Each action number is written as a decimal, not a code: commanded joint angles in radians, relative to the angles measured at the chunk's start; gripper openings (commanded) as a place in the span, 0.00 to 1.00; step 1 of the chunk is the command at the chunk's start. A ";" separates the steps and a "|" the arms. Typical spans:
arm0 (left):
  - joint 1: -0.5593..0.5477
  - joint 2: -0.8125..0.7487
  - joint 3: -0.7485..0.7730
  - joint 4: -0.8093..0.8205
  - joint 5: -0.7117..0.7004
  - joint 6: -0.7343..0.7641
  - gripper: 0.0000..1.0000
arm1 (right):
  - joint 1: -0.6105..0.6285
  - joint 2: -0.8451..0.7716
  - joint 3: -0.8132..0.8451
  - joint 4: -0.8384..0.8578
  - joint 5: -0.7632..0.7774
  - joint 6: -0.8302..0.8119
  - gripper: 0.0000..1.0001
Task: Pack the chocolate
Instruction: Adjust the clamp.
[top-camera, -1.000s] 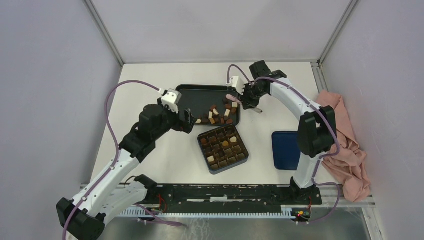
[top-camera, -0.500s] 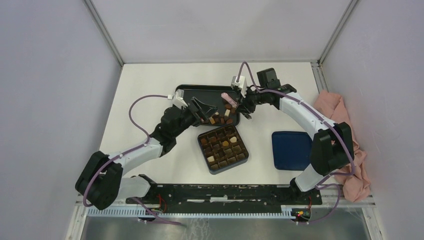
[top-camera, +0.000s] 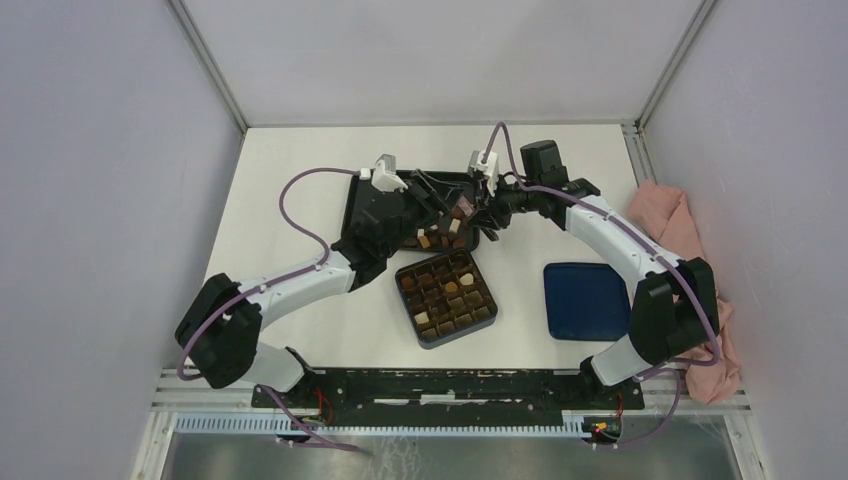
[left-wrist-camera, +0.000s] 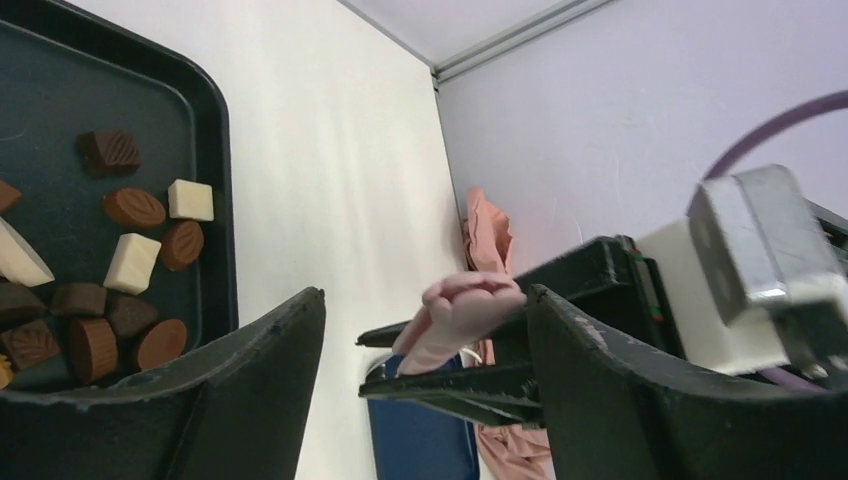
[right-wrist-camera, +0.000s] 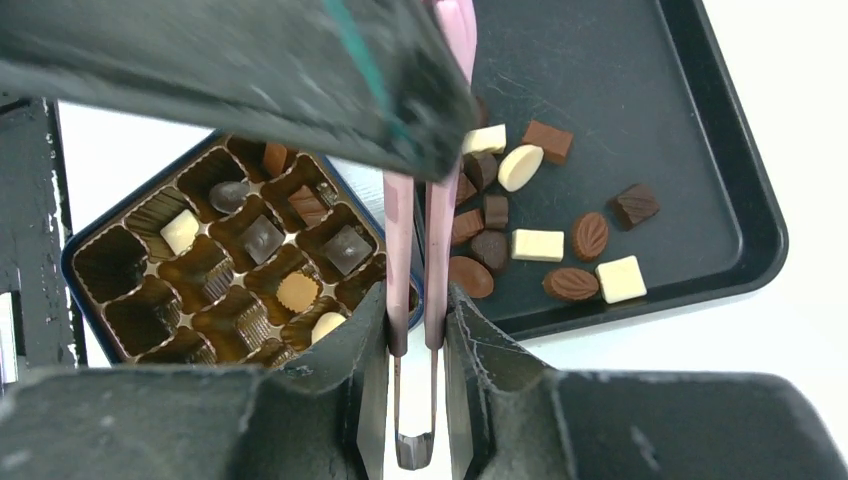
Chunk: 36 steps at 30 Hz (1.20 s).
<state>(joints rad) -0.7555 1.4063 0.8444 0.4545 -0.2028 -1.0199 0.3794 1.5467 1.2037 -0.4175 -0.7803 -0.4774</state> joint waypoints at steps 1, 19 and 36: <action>-0.029 0.065 0.103 -0.064 -0.103 0.011 0.76 | 0.004 -0.040 -0.015 0.083 -0.057 0.058 0.26; -0.015 0.081 0.089 0.013 -0.052 -0.222 0.02 | -0.022 -0.135 -0.132 0.205 -0.097 0.056 0.49; 0.010 0.039 -0.031 0.220 0.033 -0.385 0.02 | -0.050 -0.230 -0.456 0.762 -0.201 0.216 0.81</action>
<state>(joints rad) -0.7464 1.4567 0.8169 0.5648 -0.1986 -1.3510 0.3290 1.3369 0.7578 0.1310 -0.9447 -0.3523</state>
